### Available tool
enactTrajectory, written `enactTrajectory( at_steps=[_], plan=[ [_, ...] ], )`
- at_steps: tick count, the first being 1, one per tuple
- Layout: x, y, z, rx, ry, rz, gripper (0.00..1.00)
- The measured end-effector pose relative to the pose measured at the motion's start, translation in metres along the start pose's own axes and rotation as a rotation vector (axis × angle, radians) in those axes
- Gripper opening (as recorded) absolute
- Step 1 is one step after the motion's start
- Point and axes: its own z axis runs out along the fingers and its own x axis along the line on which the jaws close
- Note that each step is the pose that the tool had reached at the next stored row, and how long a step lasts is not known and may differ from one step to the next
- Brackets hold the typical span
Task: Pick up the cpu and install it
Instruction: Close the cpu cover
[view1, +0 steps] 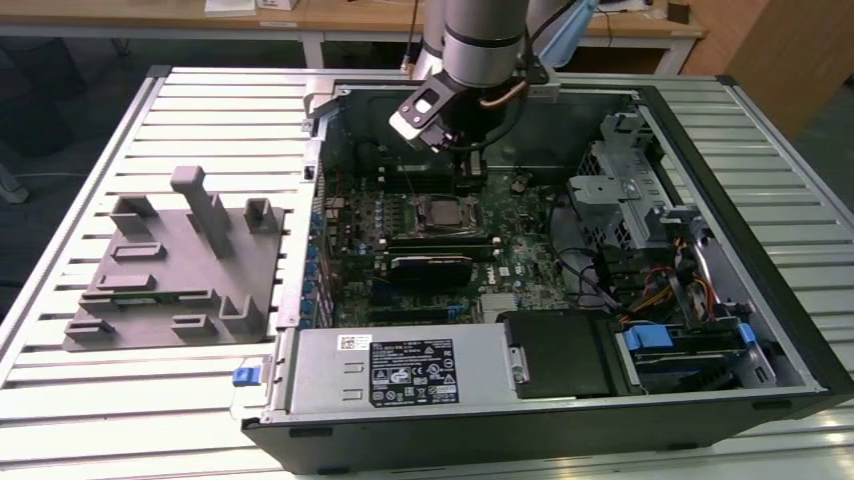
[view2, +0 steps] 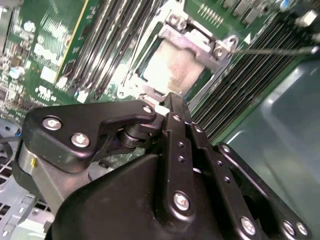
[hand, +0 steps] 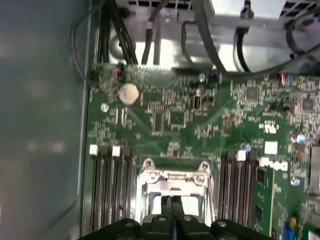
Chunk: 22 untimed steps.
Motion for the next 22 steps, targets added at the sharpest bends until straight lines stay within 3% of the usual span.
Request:
enactTrajectory(
  at_steps=[5, 10, 14, 22],
  plan=[
    [0.0, -0.0096, 0.0, -0.0003, 0.0003, 0.0, 0.11],
    [0.0005, -0.0304, 0.0009, -0.0003, 0.0006, 0.0, 0.11],
    [0.0007, -0.0411, 0.0033, -0.0004, 0.0008, 0.0, 0.11],
    [0.0008, -0.0426, 0.0153, -0.0004, 0.0008, 0.0, 0.11]
  ],
)
